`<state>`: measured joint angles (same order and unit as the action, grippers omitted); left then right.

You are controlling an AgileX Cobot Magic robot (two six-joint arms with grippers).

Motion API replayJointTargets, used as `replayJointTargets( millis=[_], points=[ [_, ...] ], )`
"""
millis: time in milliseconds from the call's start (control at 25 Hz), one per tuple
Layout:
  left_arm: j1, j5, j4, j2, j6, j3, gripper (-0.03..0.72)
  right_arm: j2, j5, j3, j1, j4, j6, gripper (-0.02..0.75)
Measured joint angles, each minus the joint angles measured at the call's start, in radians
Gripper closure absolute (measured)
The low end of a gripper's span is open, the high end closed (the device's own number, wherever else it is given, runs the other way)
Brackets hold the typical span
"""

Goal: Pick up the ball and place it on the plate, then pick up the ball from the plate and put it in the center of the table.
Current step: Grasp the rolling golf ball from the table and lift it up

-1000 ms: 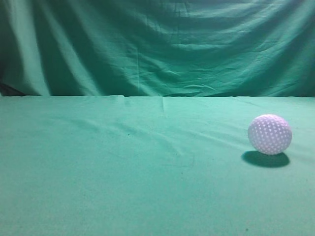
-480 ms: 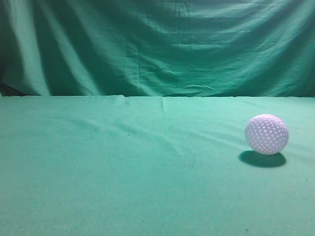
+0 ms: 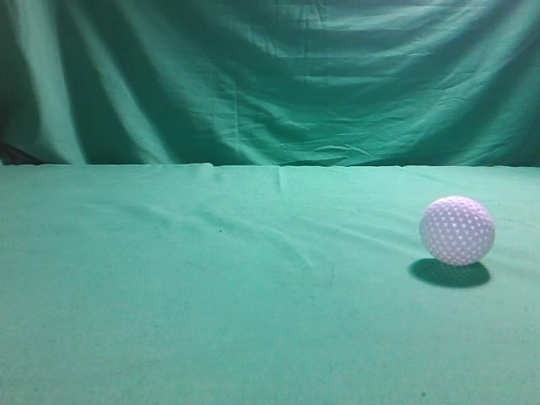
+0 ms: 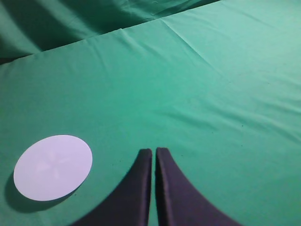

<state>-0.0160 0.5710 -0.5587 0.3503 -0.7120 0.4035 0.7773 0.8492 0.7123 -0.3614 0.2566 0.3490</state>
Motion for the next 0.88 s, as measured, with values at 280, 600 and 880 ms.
replayJointTargets(
  millis=[280, 600, 880],
  points=[
    [-0.001, -0.002, 0.0, 0.0, -0.001, 0.0, 0.688, 0.263, 0.01, 0.044, -0.244, -0.16, -0.139, 0.738],
    [-0.001, -0.002, 0.0, 0.0, -0.004, 0.0, 0.688, 0.501, -0.04, 0.063, -0.283, -0.182, -0.135, 0.689],
    [-0.001, -0.002, 0.002, 0.0, -0.004, 0.0, 0.688, 0.631, -0.142, 0.063, -0.283, -0.184, -0.148, 0.248]
  ],
)
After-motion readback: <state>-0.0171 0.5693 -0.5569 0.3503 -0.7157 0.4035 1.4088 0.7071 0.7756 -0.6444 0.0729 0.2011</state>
